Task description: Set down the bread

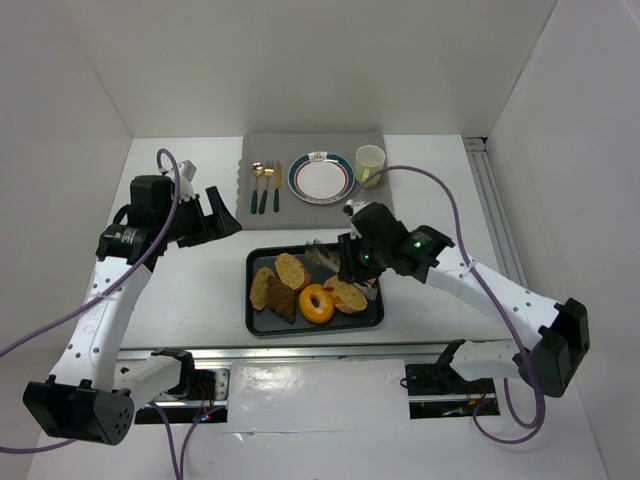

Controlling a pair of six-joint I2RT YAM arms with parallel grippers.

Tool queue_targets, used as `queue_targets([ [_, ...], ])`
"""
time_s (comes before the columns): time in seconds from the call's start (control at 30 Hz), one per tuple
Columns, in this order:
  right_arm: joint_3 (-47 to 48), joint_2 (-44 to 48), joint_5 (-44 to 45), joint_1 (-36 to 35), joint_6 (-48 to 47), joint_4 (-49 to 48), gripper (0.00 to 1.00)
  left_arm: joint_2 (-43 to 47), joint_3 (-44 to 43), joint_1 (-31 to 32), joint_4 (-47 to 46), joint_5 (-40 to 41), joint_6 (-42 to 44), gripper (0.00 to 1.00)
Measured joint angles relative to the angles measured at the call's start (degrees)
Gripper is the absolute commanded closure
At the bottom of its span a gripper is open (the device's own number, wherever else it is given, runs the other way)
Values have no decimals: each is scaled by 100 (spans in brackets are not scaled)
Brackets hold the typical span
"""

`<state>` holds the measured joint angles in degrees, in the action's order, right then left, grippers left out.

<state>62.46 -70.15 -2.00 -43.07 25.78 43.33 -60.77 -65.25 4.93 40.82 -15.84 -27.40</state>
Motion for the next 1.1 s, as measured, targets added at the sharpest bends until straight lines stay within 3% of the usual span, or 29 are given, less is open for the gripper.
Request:
queue_targets([
  [0.13,291,-415,-319,-525,37,42,57,175,0,-4,13,184,-11,2],
  [0.37,382,-1001,-490,-356,85,37,50,205,0,-24,31,273,-22,2],
  [0.77,382,-1478,-798,-227,-96,-55,50,203,0,-57,50,326,-20,2],
  [0.9,387,-1593,-879,-203,-254,-9,59,203,0,-59,76,356,-22,2],
  [1.1,538,-1582,-894,-48,-433,144,81,173,0,-59,81,358,-15,2],
])
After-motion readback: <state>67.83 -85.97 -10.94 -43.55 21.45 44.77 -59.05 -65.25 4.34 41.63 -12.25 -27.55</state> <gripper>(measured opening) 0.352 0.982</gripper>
